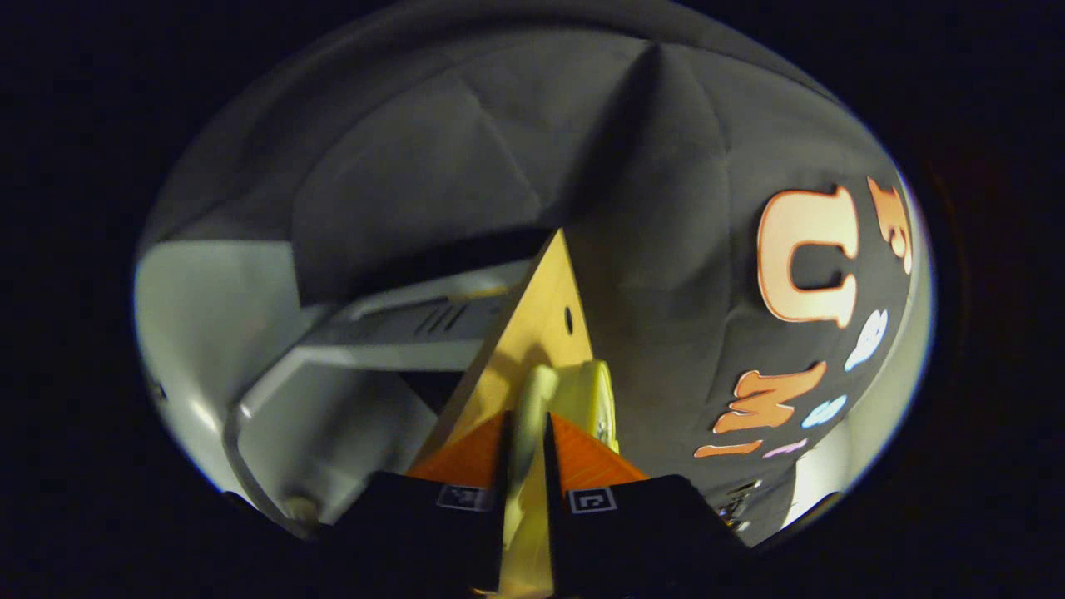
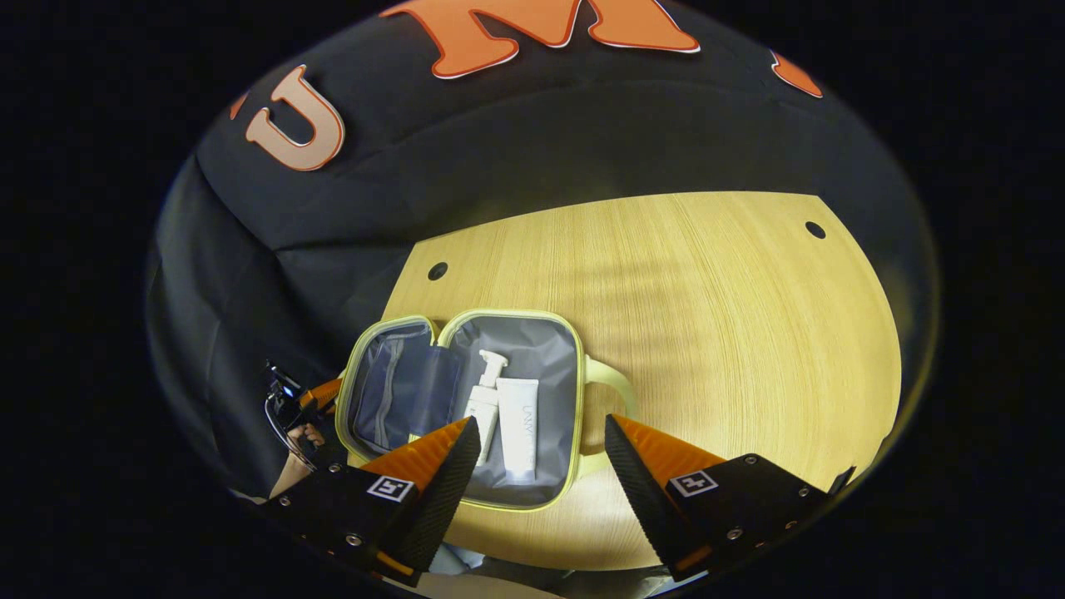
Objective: First open the suitcase, pack the skin care products into it, and then close the suitcase.
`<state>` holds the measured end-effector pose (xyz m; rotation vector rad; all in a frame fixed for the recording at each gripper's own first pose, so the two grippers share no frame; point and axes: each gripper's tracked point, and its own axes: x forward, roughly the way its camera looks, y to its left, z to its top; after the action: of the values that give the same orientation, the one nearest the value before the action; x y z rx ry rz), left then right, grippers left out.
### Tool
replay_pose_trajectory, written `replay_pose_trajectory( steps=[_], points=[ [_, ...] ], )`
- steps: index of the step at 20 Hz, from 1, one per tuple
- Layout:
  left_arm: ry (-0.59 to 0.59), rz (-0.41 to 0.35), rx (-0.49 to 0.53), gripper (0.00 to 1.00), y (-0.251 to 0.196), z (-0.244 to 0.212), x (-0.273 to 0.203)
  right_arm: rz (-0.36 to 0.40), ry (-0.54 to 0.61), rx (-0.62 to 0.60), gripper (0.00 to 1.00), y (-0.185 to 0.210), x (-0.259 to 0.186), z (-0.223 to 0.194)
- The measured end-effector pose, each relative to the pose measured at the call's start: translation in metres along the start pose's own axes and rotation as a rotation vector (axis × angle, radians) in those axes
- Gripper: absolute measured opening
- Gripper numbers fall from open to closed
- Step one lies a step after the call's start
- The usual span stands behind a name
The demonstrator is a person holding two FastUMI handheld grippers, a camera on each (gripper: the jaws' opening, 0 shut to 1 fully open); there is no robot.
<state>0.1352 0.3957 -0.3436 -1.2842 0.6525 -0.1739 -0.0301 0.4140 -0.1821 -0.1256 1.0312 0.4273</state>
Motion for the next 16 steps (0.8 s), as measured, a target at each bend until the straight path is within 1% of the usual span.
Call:
replay_pose_trajectory(
  steps=[1, 2, 4, 5, 7, 10, 12, 16],
  points=[
    [-0.008, -0.002, 0.026, 0.08, 0.003, -0.003, -0.007, 0.000, -0.002, 0.000, 0.96, -0.001, -0.001, 0.000],
    [-0.026, 0.015, 0.059, 0.04, 0.000, -0.005, -0.011, 0.008, -0.004, 0.006, 0.96, 0.001, -0.001, 0.001],
    [-0.045, 0.057, 0.167, 0.04, -0.014, -0.007, -0.008, 0.023, -0.019, 0.016, 0.96, 0.003, 0.000, 0.004],
    [-0.052, 0.061, 0.216, 0.04, -0.027, -0.006, -0.011, 0.027, -0.024, 0.015, 0.96, 0.001, -0.001, 0.004],
    [-0.073, 0.046, 0.259, 0.04, -0.065, -0.003, -0.031, 0.031, -0.040, 0.011, 0.96, -0.002, -0.002, 0.008],
    [-0.079, -0.016, 0.291, 0.04, -0.130, -0.011, -0.052, 0.046, -0.066, 0.003, 0.96, -0.006, -0.004, 0.011],
    [-0.065, -0.038, 0.346, 0.03, -0.170, -0.027, -0.058, 0.059, -0.078, -0.010, 0.96, -0.009, -0.007, 0.013],
    [0.002, -0.077, 0.461, 0.03, -0.255, -0.070, -0.065, 0.090, -0.129, -0.016, 0.96, -0.019, -0.018, 0.022]
  ],
)
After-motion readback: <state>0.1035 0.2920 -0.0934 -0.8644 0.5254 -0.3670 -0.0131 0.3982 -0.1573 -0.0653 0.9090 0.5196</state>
